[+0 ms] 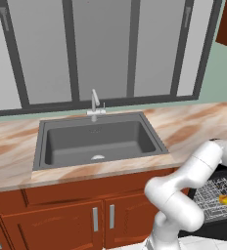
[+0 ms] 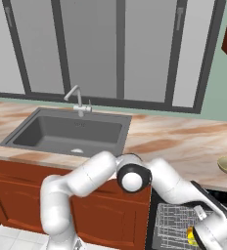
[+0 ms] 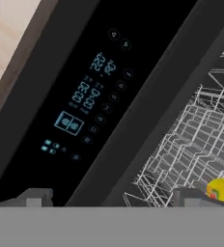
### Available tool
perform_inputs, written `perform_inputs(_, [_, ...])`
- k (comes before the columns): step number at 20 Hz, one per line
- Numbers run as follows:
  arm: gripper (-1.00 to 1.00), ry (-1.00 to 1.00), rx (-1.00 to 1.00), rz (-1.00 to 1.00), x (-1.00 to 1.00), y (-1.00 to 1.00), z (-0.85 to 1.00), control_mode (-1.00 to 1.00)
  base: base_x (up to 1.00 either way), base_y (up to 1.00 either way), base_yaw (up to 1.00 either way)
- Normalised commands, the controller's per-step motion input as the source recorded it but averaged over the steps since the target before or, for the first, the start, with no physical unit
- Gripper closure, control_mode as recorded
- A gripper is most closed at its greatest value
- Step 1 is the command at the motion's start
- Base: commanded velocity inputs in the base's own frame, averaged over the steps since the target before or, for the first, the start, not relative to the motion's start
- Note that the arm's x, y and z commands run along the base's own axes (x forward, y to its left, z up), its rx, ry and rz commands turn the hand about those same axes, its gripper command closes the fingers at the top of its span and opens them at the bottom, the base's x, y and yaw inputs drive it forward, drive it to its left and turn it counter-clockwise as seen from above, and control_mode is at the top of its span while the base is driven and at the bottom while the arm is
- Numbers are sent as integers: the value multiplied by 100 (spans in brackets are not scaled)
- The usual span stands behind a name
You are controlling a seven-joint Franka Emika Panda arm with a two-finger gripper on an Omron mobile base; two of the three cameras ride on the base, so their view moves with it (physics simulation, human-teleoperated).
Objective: Pick up the cup and bowl from the counter, place them in the dishwasher, and close the dishwasher door.
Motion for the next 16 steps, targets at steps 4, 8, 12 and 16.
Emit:
perform_inputs(4, [-100, 0, 15, -5, -36, 11, 49, -100, 0, 0, 0])
perform_inputs(8, [-100, 0, 14, -8, -28, 4, 68, -100, 0, 0, 0])
perform_inputs(12, [-100, 0, 14, -6, -6, 0, 77, -100, 0, 0, 0])
perform_inputs(16, [-100, 0, 9, -4, 0, 0, 63, -100, 0, 0, 0])
